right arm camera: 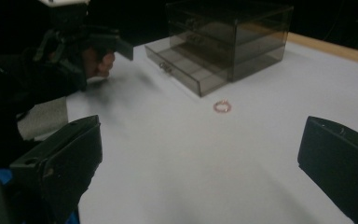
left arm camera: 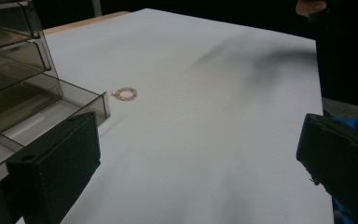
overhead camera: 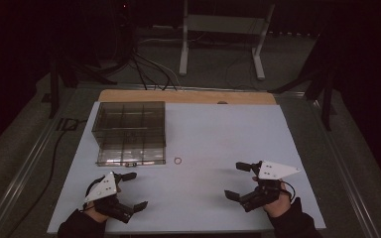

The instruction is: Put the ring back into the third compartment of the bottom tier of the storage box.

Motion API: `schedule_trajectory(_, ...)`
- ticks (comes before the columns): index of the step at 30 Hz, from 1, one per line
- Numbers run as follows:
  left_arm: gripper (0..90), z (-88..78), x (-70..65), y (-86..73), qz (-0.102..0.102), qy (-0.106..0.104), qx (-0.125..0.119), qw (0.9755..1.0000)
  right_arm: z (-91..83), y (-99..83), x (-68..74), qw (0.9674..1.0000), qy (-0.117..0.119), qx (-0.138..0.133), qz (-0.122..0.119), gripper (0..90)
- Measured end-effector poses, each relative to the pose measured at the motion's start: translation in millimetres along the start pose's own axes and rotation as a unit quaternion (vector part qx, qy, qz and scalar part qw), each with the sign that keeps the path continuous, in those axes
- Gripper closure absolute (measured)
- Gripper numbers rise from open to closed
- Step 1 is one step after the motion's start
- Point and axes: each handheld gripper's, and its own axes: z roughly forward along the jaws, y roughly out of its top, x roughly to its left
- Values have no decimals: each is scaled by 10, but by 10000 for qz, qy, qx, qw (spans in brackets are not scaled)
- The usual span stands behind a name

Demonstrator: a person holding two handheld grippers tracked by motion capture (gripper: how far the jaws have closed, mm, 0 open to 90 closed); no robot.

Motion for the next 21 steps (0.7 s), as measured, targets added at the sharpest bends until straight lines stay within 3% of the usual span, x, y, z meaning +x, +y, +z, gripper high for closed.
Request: schedule_trajectory(21, 6, 2, -2, 1, -3, -37, -19, 10000, 308, 210, -124, 9998, -37, -167, -51, 0)
